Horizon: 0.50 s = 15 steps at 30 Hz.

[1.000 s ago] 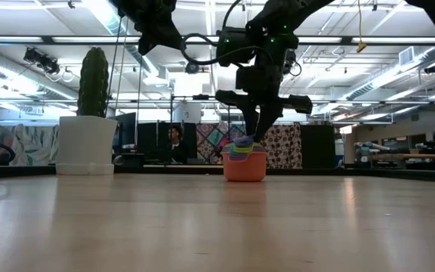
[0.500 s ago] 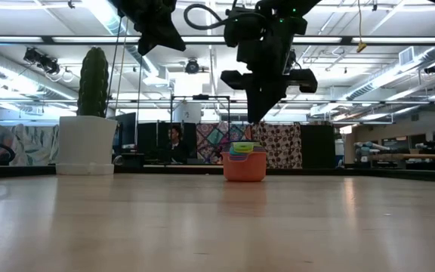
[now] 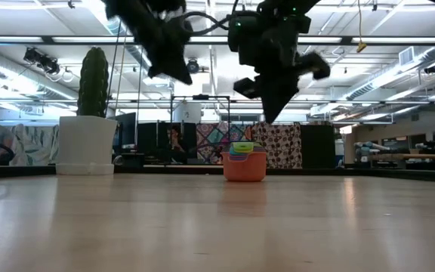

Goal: Nest measuring cups in basket
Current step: Stack the violet measuring cup on top of the green measuring cup

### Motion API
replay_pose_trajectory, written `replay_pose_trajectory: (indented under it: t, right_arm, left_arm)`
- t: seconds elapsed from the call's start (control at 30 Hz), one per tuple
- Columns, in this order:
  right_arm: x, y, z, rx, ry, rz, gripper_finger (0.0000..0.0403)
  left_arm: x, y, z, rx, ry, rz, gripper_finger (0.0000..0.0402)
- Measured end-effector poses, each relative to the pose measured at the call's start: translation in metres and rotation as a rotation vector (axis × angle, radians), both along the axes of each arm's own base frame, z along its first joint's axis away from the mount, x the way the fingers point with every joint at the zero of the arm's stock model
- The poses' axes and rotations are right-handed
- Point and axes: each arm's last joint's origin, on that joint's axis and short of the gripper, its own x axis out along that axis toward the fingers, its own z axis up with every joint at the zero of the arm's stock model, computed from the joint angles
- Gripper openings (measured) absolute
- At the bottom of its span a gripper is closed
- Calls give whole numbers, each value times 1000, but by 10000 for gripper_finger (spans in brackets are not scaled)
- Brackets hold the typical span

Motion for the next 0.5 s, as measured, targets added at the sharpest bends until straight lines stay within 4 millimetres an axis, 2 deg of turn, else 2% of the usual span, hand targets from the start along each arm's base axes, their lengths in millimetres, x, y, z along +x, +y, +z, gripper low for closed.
replay_pose_trajectory:
  t: [0.1, 0.17, 0.33, 0.5]
  right_arm:
    - [-2, 7, 1, 168, 27, -56, 6]
    - [0, 14, 1, 212, 14, -38, 5]
    - [5, 26, -4, 214, -6, -50, 5]
    - [8, 26, -18, 180, -30, -115, 4]
  left_arm:
    - [13, 12, -23, -24, 53, -16, 6]
    - [19, 20, -34, -24, 63, -37, 6]
    - [29, 36, -62, -24, 124, -75, 6]
    - [35, 43, -83, -45, 167, -147, 5]
